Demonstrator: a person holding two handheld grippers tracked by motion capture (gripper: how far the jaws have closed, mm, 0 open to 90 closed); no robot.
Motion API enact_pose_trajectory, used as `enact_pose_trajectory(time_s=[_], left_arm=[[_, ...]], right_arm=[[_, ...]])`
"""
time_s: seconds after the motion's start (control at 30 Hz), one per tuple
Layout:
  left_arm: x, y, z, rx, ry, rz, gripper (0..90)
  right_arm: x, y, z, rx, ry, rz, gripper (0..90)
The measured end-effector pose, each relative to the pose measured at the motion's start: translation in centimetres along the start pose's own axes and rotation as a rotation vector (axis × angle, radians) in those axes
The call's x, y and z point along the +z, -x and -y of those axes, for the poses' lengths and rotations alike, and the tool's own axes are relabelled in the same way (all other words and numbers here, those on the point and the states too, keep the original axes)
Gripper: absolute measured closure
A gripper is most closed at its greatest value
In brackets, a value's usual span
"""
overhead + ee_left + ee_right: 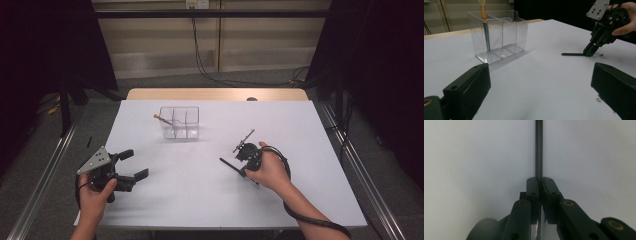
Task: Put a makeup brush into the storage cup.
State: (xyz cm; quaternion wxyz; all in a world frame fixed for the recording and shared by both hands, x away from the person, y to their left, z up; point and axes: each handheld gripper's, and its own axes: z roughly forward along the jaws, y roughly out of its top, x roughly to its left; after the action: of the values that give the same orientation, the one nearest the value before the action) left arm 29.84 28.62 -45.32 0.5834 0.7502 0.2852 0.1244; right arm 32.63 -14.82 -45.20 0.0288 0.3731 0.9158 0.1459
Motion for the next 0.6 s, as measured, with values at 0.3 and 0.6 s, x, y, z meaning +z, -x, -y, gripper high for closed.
enact_pose_trajectory(time_s=[0.3,0.6], left_arm=[[0.1,0.1,-0.1,0.006,-0.001,0.005,2.5],[0.4,0.3,-0.5,0.012,0.003,0.013,2.5]], right_arm=[[-1.1,0.0,0.2,-0.036,0.024,-0.021,84.7],[-2.1,-0.2,0.3,-0.085,0.066,-0.065,84.7]])
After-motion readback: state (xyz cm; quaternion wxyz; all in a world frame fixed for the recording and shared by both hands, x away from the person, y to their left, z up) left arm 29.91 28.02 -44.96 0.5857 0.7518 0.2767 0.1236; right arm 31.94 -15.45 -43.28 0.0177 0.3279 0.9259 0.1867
